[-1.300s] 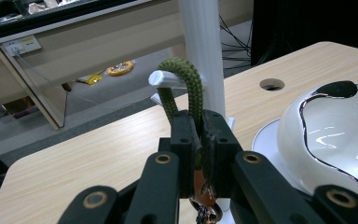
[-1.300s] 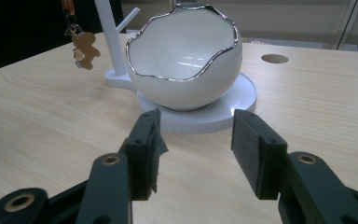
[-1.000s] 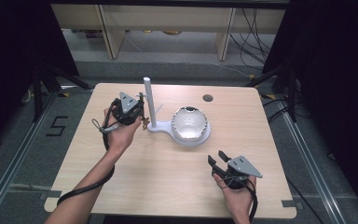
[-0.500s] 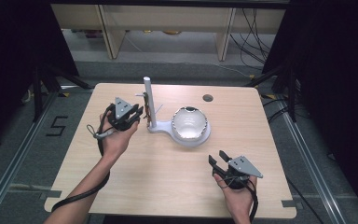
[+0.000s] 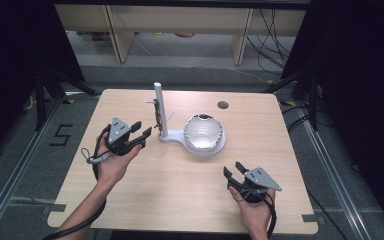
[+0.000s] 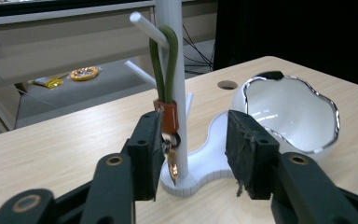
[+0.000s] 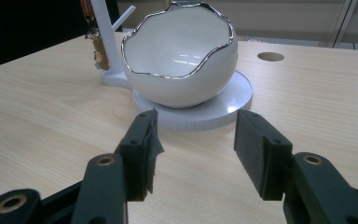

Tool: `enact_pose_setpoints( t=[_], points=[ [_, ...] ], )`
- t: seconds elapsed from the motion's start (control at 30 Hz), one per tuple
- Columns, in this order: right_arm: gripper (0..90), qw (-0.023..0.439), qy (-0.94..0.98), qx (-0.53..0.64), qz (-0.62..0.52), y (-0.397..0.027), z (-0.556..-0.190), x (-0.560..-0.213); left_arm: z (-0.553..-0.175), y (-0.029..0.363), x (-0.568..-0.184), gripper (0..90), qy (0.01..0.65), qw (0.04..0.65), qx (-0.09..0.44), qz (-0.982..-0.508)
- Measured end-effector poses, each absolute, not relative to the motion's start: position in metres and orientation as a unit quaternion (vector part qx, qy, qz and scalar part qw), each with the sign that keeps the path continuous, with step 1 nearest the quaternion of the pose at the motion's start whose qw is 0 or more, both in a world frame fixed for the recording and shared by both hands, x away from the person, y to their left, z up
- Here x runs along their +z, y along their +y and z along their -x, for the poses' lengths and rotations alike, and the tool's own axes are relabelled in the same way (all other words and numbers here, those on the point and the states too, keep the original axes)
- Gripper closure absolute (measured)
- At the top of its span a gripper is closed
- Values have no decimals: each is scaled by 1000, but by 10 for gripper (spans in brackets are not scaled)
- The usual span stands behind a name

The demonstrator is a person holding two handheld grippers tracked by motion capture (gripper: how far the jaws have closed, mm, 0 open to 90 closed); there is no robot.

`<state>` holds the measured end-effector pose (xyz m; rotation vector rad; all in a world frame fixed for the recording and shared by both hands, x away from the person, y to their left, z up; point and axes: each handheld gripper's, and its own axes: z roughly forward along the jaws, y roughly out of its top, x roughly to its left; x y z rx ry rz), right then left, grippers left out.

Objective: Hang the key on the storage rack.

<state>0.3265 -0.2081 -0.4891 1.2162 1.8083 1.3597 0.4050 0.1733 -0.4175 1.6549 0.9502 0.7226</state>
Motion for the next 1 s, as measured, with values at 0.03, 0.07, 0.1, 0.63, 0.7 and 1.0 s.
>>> enact_pose_setpoints(
  t=[0.03,0.07,0.1,0.63,0.7,1.0],
  points=[
    [500,279,676,510,-454,-208,-327,-490,-402,175,-420,530,397,523,301,-691],
    [500,279,676,510,-454,-208,-327,-490,-402,175,-420,523,397,523,301,-691],
    [497,273,676,507,-459,-207,-326,-490,-396,179,-426,516,398,519,301,-694],
    [482,275,680,498,-462,-209,-327,-494,-353,213,-491,424,427,495,301,-694],
    [480,280,682,497,-458,-209,-327,-494,-349,217,-500,419,436,492,301,-691],
    [465,272,683,499,-459,-210,-328,-497,-336,226,-523,402,451,489,304,-682]
  ],
)
